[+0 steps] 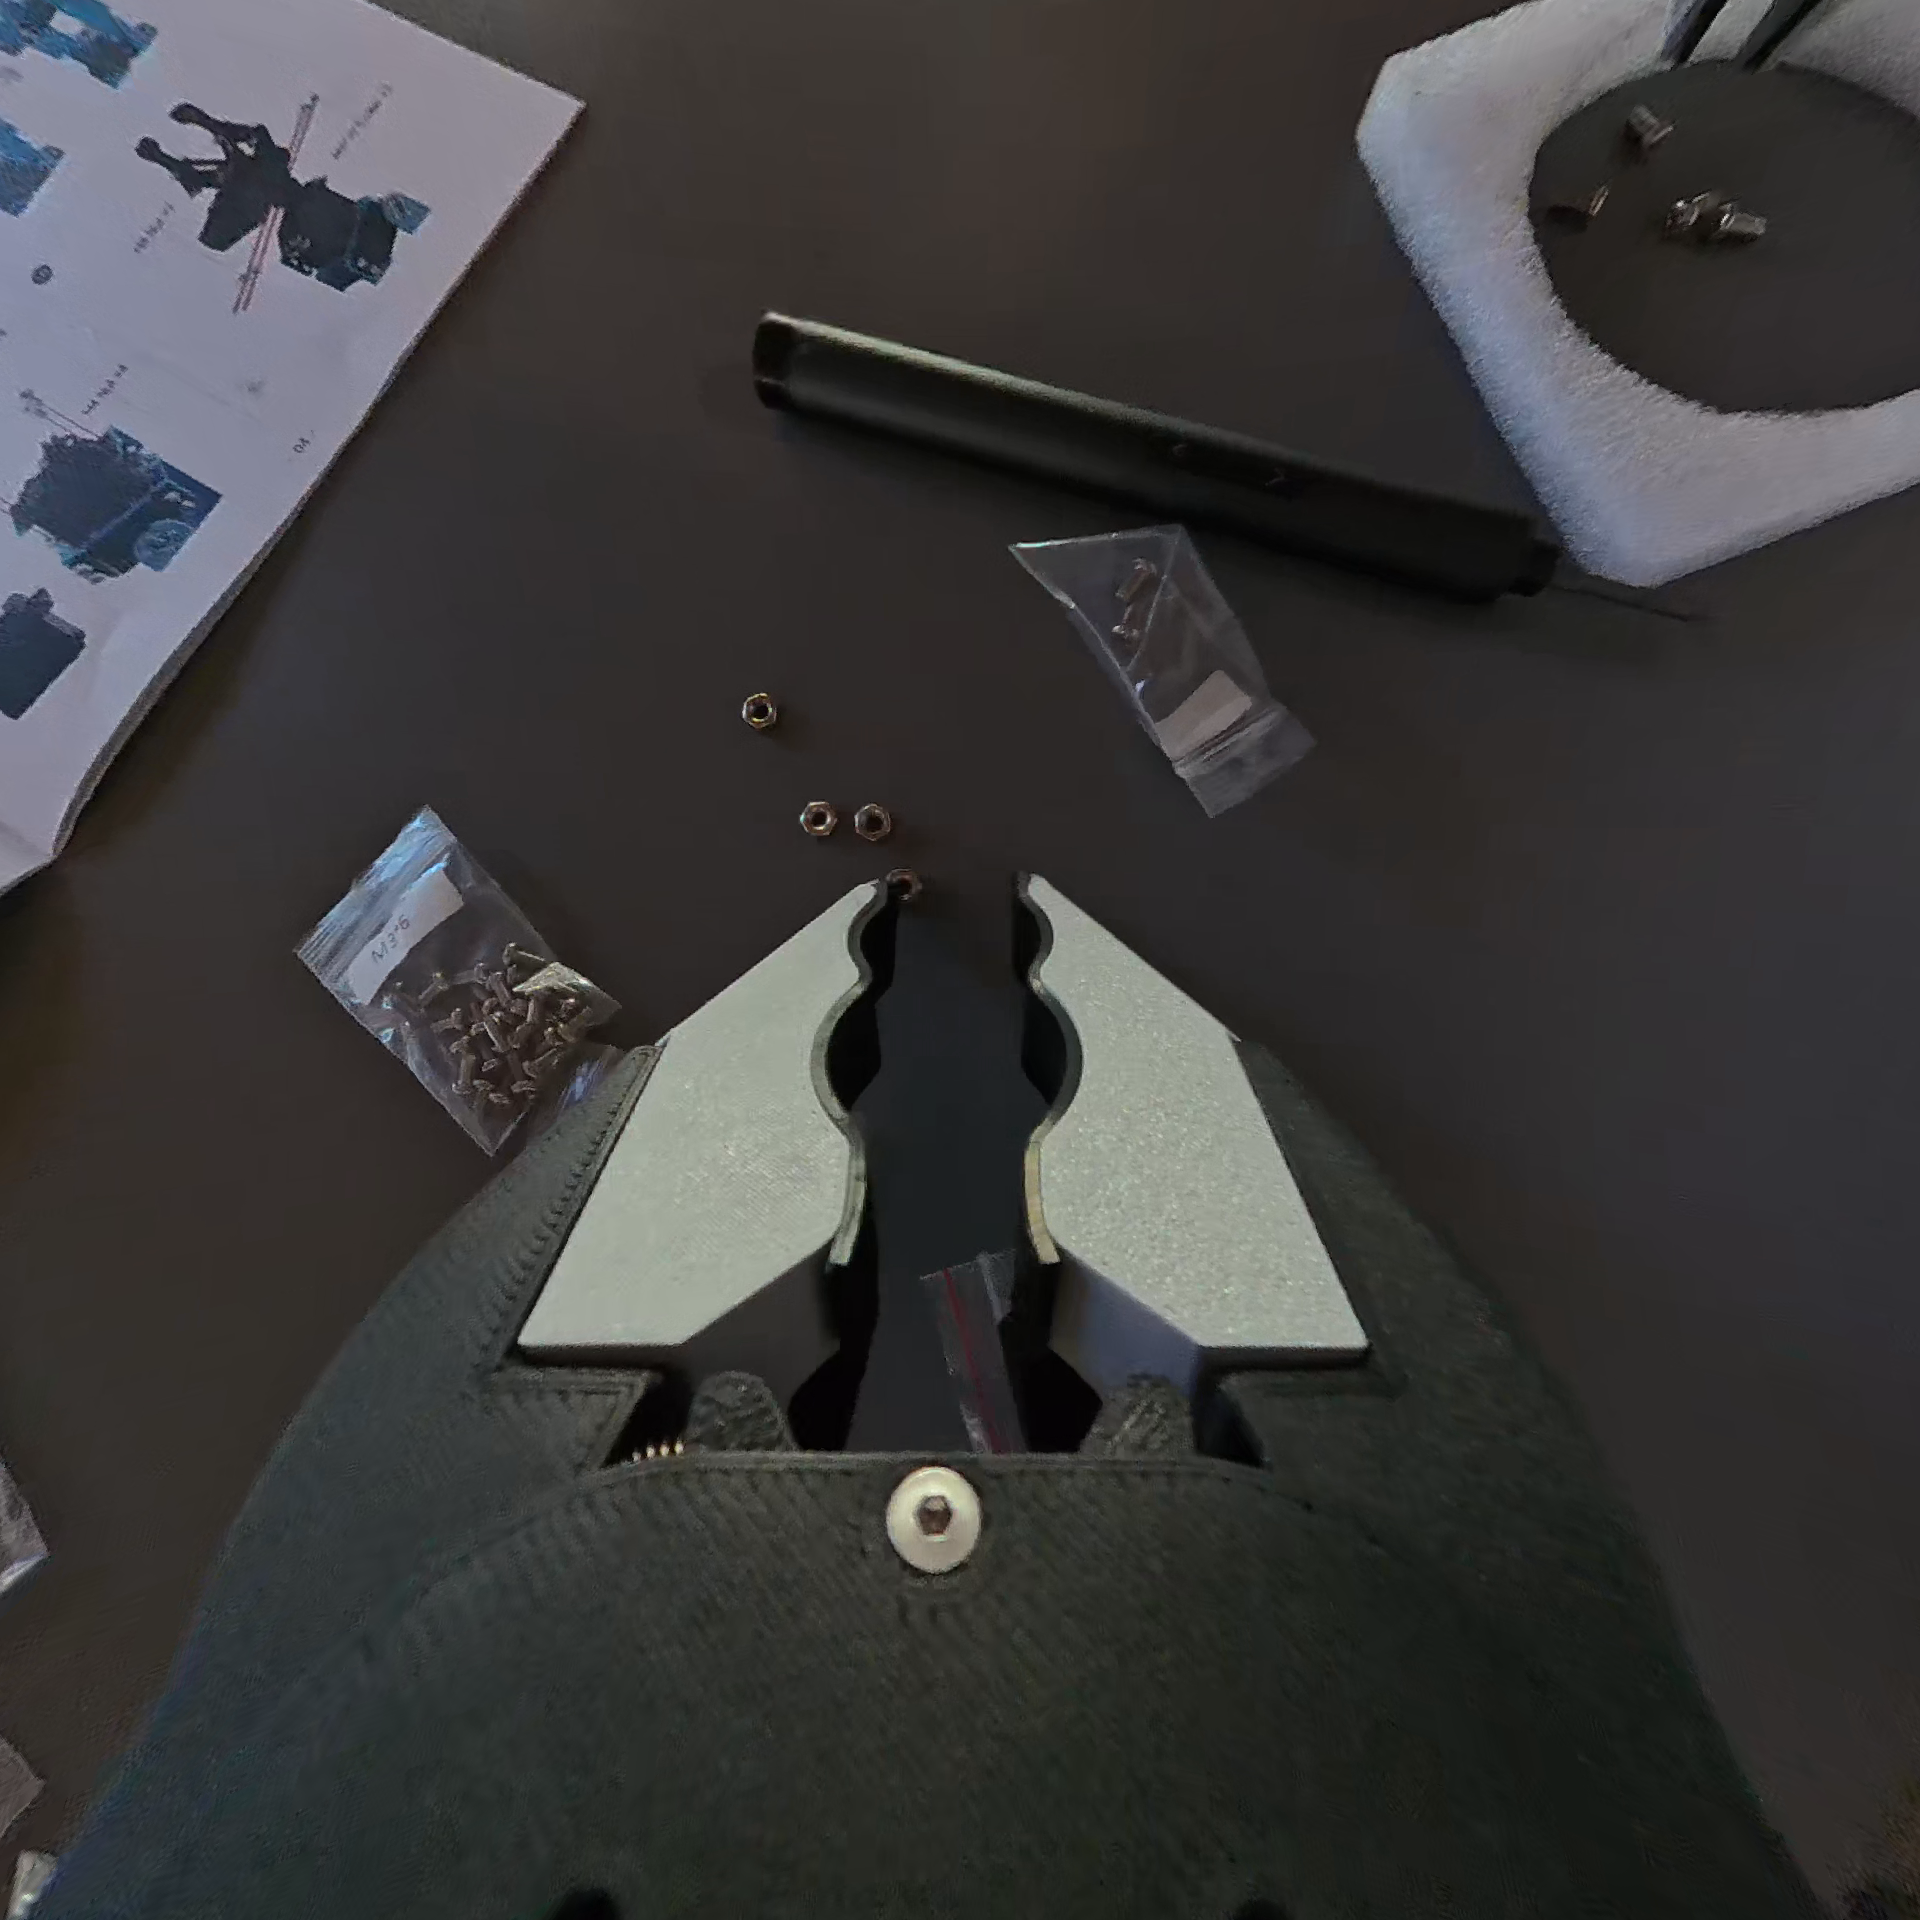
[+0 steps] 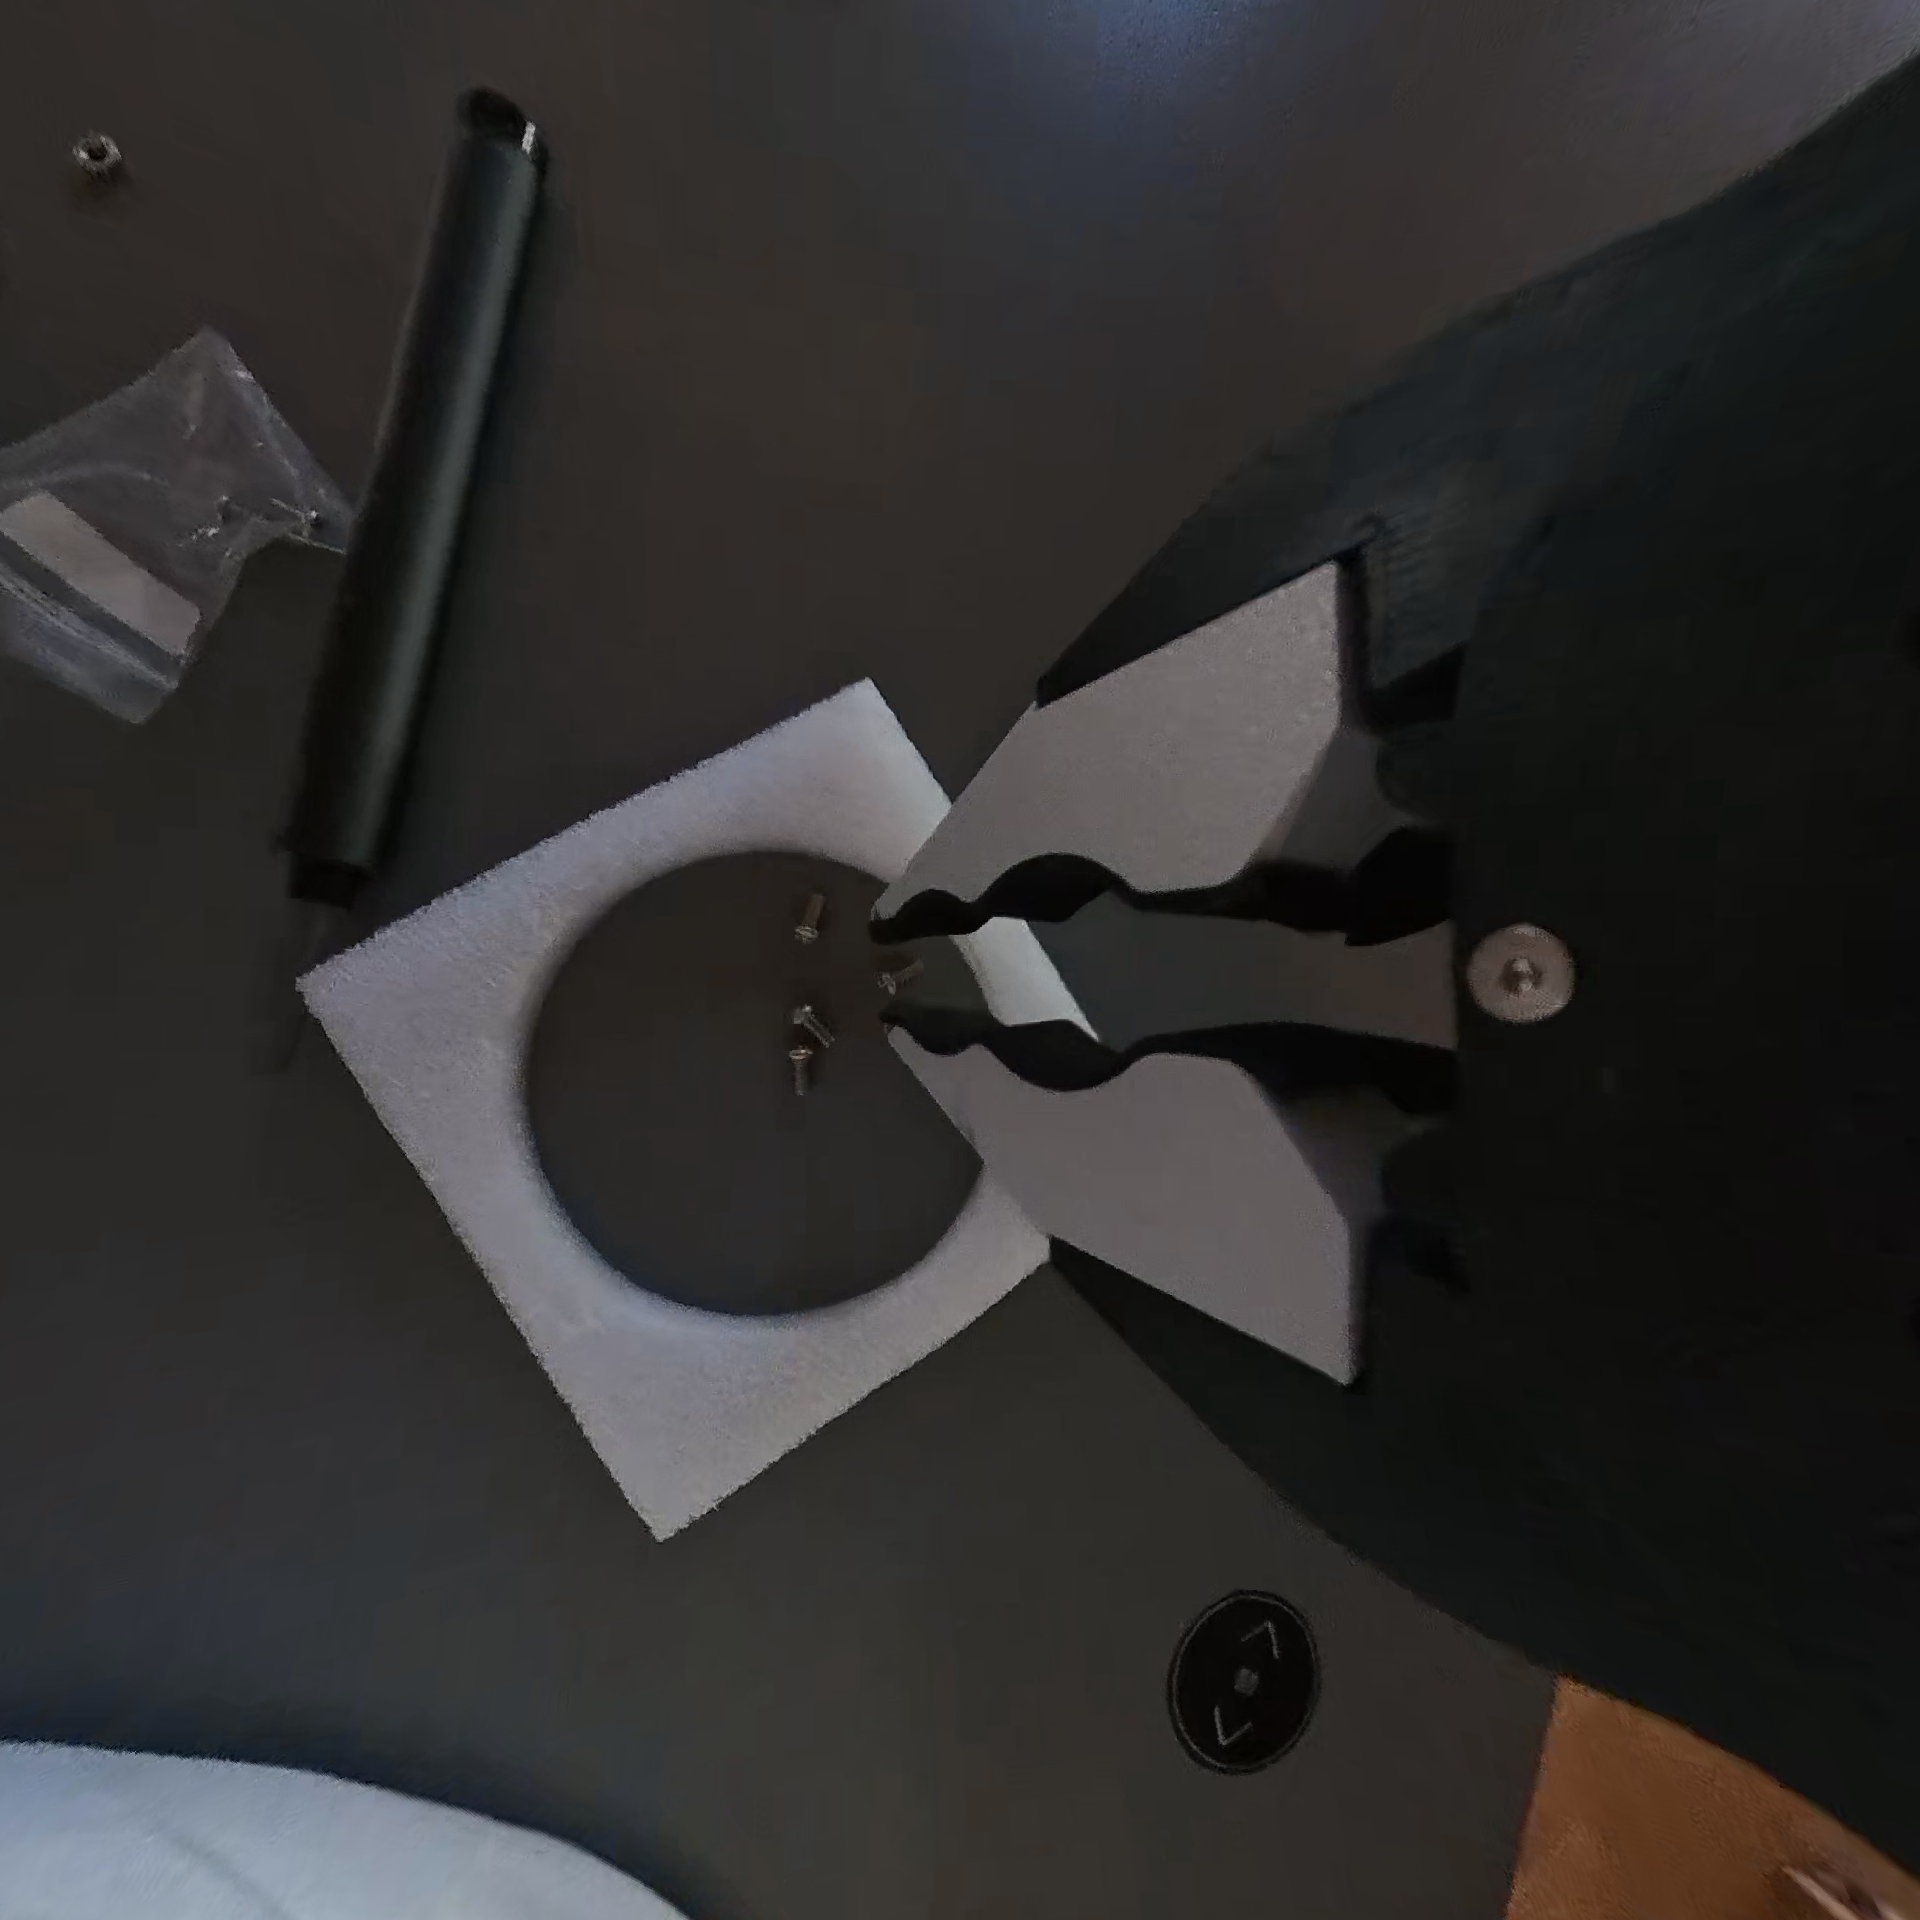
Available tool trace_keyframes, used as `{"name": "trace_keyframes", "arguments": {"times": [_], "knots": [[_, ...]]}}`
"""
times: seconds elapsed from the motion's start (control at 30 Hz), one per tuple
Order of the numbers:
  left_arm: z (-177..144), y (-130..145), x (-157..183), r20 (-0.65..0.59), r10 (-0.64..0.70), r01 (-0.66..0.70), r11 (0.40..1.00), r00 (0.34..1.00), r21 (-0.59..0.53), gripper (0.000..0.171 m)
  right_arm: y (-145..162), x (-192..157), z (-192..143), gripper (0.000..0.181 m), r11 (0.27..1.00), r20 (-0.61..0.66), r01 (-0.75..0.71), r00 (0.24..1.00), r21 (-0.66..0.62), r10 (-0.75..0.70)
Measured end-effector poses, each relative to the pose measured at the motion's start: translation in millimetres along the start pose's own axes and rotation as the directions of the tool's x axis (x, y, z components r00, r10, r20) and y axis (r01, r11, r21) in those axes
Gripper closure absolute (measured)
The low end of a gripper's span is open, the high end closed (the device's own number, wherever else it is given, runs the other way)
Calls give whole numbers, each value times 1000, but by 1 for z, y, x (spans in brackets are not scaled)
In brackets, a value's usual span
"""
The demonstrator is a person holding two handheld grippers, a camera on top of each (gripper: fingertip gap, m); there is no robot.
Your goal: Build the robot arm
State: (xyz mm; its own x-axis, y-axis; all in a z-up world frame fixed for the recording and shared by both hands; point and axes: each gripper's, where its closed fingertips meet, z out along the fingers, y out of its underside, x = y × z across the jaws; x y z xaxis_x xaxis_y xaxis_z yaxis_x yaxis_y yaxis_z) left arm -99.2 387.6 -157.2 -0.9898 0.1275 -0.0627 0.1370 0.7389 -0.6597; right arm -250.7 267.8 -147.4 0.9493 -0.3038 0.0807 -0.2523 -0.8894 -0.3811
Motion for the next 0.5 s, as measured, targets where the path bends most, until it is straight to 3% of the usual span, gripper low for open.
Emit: {"name": "trace_keyframes", "arguments": {"times": [0.23,0.5], "knots": [[-22,-5,9,33,-42,40,997,999,65,150,9,-5,10,172,993,85,65,995,-98,-56],[-38,-3,22,30,-154,147,976,988,161,154,10,-4,14,177,999,102,-14,995,-50,19]]}}
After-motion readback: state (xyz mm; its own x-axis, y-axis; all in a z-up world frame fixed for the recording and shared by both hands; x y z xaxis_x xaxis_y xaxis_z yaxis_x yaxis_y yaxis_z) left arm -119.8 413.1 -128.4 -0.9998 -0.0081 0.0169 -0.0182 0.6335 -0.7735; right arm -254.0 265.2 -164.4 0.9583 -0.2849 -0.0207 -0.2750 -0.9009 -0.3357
